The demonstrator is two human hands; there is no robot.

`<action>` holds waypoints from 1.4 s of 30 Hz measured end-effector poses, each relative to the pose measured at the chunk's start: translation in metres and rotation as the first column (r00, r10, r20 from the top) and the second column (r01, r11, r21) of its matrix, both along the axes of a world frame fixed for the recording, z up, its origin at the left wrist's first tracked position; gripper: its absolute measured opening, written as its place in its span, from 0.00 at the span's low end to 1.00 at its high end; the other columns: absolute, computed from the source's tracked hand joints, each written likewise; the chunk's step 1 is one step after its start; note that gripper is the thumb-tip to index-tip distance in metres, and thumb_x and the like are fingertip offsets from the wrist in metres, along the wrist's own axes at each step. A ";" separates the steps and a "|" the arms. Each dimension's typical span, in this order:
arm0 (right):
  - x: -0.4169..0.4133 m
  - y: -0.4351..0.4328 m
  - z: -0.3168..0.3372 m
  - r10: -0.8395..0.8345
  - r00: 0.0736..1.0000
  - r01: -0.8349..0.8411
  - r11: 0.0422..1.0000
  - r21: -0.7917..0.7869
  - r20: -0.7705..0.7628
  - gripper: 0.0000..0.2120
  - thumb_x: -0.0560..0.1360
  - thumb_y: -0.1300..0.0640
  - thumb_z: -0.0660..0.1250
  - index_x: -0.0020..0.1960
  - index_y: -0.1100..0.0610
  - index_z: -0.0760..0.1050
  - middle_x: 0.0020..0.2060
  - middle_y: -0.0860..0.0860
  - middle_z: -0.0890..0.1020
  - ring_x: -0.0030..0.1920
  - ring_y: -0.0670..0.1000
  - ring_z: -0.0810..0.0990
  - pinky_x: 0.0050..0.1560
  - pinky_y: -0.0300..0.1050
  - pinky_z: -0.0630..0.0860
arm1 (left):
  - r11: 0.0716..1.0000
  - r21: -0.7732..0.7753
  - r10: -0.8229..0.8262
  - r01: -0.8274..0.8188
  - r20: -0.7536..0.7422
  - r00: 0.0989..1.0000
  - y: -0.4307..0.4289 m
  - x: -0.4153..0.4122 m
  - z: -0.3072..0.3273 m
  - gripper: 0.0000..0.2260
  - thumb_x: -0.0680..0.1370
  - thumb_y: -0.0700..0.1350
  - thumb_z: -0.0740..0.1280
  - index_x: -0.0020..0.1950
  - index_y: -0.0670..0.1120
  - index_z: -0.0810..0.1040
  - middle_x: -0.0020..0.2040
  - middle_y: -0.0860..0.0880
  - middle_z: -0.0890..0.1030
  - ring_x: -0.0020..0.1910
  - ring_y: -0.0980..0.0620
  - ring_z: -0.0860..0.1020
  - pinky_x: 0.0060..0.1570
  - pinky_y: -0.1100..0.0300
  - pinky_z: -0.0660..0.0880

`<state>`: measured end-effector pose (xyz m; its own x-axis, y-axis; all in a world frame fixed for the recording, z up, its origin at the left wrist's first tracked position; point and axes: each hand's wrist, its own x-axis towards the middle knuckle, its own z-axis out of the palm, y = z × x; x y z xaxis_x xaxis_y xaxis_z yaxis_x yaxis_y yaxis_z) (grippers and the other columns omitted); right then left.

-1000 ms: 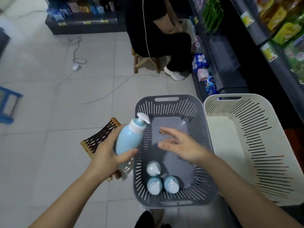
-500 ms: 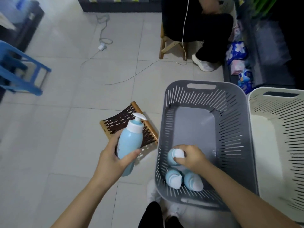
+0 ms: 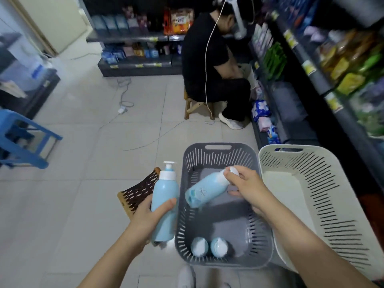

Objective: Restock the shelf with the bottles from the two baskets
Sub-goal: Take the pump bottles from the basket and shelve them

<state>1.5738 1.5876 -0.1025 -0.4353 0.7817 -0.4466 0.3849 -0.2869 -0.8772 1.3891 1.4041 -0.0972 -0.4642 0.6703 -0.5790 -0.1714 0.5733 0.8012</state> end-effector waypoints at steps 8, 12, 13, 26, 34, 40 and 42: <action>0.061 0.010 0.116 -0.179 0.957 0.137 0.973 -0.187 -0.228 0.04 0.77 0.56 0.64 0.49 0.55 0.76 0.44 0.54 0.79 0.44 0.51 0.77 0.40 0.52 0.81 | 0.992 0.127 -0.041 -0.020 0.456 0.889 0.042 0.045 0.068 0.30 0.68 0.52 0.74 0.65 0.40 0.71 0.52 0.36 0.80 0.45 0.41 0.80 0.40 0.49 0.80; 0.092 0.002 0.152 -0.213 0.946 0.179 0.972 -0.153 -0.245 0.07 0.76 0.54 0.67 0.51 0.55 0.77 0.45 0.53 0.81 0.44 0.50 0.79 0.43 0.53 0.81 | 0.985 0.151 -0.151 0.086 0.500 0.853 0.056 0.068 0.091 0.27 0.69 0.50 0.72 0.63 0.39 0.73 0.48 0.36 0.82 0.41 0.41 0.82 0.39 0.48 0.80; 0.099 -0.002 0.160 -0.235 0.941 0.207 0.969 -0.137 -0.243 0.07 0.76 0.52 0.67 0.51 0.54 0.77 0.45 0.53 0.81 0.44 0.50 0.80 0.42 0.52 0.81 | 0.981 0.158 -0.181 0.114 0.518 0.836 0.058 0.073 0.095 0.25 0.69 0.49 0.70 0.62 0.39 0.74 0.47 0.36 0.82 0.40 0.40 0.82 0.38 0.48 0.80; 0.108 -0.124 0.189 -0.660 0.627 0.717 0.696 -0.024 -0.415 0.26 0.69 0.64 0.73 0.62 0.51 0.68 0.53 0.52 0.80 0.52 0.49 0.80 0.53 0.45 0.77 | 0.749 0.443 -0.653 0.492 0.375 0.658 0.063 0.137 0.148 0.26 0.68 0.49 0.71 0.63 0.41 0.73 0.52 0.37 0.82 0.43 0.43 0.82 0.37 0.53 0.78; 0.170 -0.225 0.207 -0.847 0.329 0.935 0.353 0.023 -0.418 0.30 0.65 0.70 0.74 0.62 0.53 0.69 0.53 0.53 0.82 0.52 0.53 0.81 0.54 0.53 0.79 | 0.518 0.380 -0.855 0.767 0.211 0.473 0.029 0.204 0.171 0.26 0.70 0.61 0.71 0.57 0.42 0.75 0.45 0.40 0.83 0.39 0.44 0.82 0.38 0.53 0.77; 0.239 -0.319 0.225 -0.896 0.161 0.987 0.155 0.049 -0.414 0.29 0.67 0.67 0.74 0.63 0.50 0.69 0.55 0.52 0.81 0.54 0.52 0.81 0.53 0.51 0.78 | 0.574 0.334 -0.759 0.748 0.559 0.334 -0.006 0.282 0.184 0.19 0.79 0.56 0.58 0.56 0.41 0.74 0.40 0.42 0.80 0.37 0.46 0.79 0.36 0.53 0.79; 0.260 -0.351 0.230 -0.895 0.117 0.993 0.112 0.037 -0.431 0.29 0.68 0.67 0.73 0.64 0.51 0.68 0.55 0.52 0.81 0.53 0.52 0.81 0.49 0.46 0.79 | 0.548 0.333 -0.764 0.768 0.572 0.297 -0.023 0.310 0.190 0.18 0.80 0.55 0.58 0.58 0.41 0.73 0.44 0.41 0.81 0.41 0.44 0.80 0.36 0.52 0.80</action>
<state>1.8339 1.2361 0.1273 0.7187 0.6700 -0.1860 -0.2527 0.0025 -0.9675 1.6994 1.3807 0.0930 0.7053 0.5250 -0.4765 -0.0657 0.7176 0.6934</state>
